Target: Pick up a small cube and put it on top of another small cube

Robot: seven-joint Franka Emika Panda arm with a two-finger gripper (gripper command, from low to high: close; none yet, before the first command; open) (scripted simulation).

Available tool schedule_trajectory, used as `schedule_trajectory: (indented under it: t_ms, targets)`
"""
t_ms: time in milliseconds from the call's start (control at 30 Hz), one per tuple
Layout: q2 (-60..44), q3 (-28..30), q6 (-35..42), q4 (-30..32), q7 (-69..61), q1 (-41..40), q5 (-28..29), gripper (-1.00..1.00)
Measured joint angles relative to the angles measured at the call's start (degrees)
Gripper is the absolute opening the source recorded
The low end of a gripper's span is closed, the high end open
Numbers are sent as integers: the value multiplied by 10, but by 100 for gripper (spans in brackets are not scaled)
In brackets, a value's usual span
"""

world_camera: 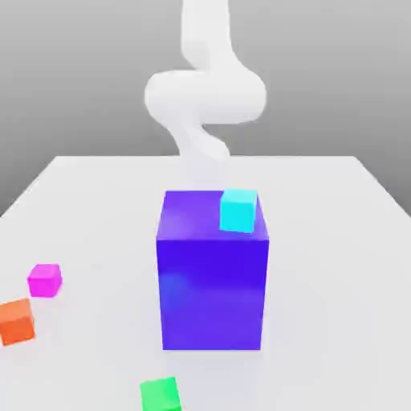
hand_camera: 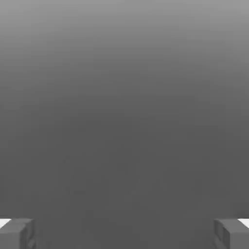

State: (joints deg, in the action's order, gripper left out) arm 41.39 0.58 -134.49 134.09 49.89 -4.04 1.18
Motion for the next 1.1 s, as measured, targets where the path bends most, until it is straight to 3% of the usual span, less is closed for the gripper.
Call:
schedule_trajectory:
  t_ms: [333, 633, 833, 1067, 1100]
  targets:
    - [-179, 48, -109, 93, 159, -152, 42, 0]
    - [-337, 120, -206, 175, 271, -263, 39, 0]
    - [-445, 154, -271, 230, 292, -345, -38, 0]
    - [-588, 51, -381, 212, 227, -428, -142, 0]
    - [-599, 43, -389, 210, 224, -436, -145, -100]
